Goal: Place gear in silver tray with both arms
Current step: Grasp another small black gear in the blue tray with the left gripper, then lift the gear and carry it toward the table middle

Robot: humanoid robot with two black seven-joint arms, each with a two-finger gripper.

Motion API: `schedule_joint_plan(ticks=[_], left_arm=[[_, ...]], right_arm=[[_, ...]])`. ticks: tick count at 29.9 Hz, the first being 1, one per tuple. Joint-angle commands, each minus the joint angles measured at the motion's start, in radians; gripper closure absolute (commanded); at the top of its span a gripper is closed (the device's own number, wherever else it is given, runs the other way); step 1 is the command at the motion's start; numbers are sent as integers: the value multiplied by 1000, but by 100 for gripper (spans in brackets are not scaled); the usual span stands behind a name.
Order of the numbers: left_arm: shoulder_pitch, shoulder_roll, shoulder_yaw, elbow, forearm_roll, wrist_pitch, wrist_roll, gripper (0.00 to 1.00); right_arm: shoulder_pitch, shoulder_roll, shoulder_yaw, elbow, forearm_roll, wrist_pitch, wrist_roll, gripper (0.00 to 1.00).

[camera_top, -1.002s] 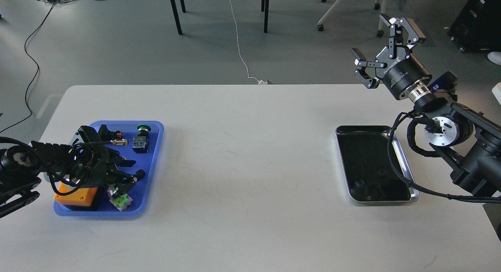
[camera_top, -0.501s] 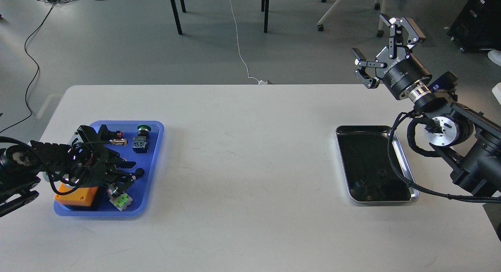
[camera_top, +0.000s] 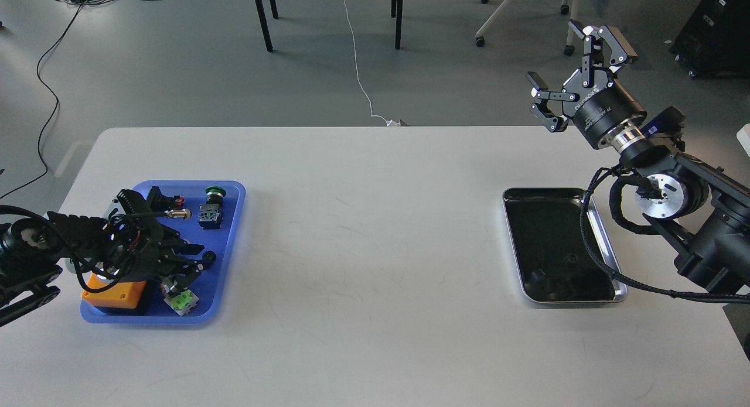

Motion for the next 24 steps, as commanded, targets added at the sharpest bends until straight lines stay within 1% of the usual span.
schedule_joint_plan(ticks=[1,5,9,17,24], left_arm=[[0,-3,0,1,0,0,0,67],[0,-3,0,1,0,0,-4,67],[0,-5,0,1,0,2,-24,68],[0,-6,0,1,0,2,-26,70],[0,-6,0,1,0,0,-27,75]], right_arm=[[0,0,0,0,-1,-1,0,2],[0,0,0,0,-1,0,0,2],[-2,0,0,0,-1,-1,0,2],[-1,0,0,0,-1,-1,0,2],[-1,0,0,-1,-1,-1,0,2]])
